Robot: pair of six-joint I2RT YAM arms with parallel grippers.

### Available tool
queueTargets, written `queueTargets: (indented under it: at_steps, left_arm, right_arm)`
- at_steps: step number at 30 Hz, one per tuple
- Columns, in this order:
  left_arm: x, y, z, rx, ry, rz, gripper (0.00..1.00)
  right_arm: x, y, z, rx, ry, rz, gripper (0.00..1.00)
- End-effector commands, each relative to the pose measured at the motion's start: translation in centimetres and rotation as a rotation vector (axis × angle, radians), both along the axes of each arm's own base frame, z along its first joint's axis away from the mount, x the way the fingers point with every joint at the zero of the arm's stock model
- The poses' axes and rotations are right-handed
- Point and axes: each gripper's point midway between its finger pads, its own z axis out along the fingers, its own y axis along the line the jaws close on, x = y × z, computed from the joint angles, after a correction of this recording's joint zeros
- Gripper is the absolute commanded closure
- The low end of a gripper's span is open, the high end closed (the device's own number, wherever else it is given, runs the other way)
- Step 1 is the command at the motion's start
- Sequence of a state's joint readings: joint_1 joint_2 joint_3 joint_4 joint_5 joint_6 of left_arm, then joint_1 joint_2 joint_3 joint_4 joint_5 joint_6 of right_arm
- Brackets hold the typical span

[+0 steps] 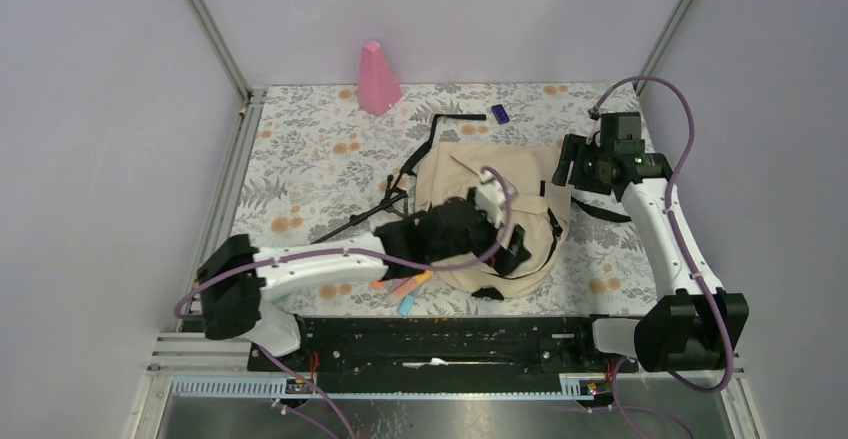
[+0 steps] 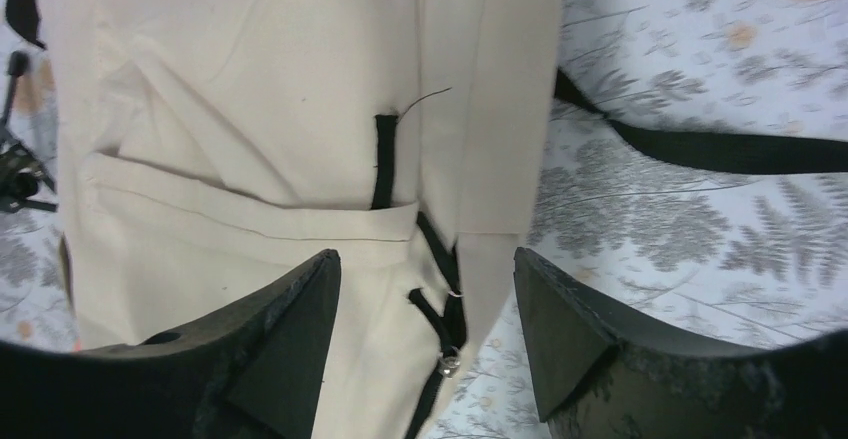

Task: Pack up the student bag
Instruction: Unzip the student bag at the center of the board.

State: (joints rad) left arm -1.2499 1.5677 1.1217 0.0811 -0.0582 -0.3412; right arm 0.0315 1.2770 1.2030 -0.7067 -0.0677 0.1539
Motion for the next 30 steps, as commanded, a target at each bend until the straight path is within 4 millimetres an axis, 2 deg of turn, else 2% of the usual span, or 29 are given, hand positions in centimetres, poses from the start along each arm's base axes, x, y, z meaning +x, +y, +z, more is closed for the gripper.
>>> queueTargets:
  at_steps: [1, 4, 7, 12, 18, 21, 26, 28, 30]
  left_arm:
    - [2.3, 4.3, 0.8, -0.021, 0.104, 0.066, 0.01]
    - [4.2, 6.4, -0.3, -0.005, 0.120, 0.123, 0.01]
    - [4.4, 7.0, -1.2, -0.004, 0.100, 0.116, 0.01]
    - [1.5, 5.3, -2.9, -0.057, 0.055, -0.092, 0.01]
    - [-1.5, 3.1, -5.2, 0.014, 0.000, -0.227, 0.01]
    - [-1.7, 2.9, -5.9, 0.041, -0.021, -0.223, 0.01]
    - [-0.8, 2.8, -6.9, 0.082, -0.076, -0.172, 0.01]
    - [-0.7, 2.6, -7.5, 0.105, -0.102, -0.163, 0.04]
    - [-0.6, 2.4, -8.0, 0.126, -0.118, -0.164, 0.14]
  right_arm:
    - [2.0, 2.7, -0.5, 0.152, -0.057, 0.033, 0.31]
    - [3.2, 3.1, -1.5, 0.173, -0.056, 0.029, 0.34]
    - [4.2, 3.1, -2.6, 0.154, -0.037, 0.031, 0.37]
    - [5.3, 3.6, -4.8, 0.123, 0.026, 0.056, 0.42]
    - [6.1, 3.8, -6.6, 0.084, 0.070, 0.059, 0.47]
    - [6.1, 3.8, -6.9, 0.081, 0.077, 0.059, 0.51]
    - [5.6, 3.9, -7.1, 0.090, 0.084, 0.062, 0.62]
    - [5.4, 4.0, -7.2, 0.095, 0.087, 0.063, 0.69]
    - [5.4, 4.0, -7.3, 0.093, 0.090, 0.063, 0.77]
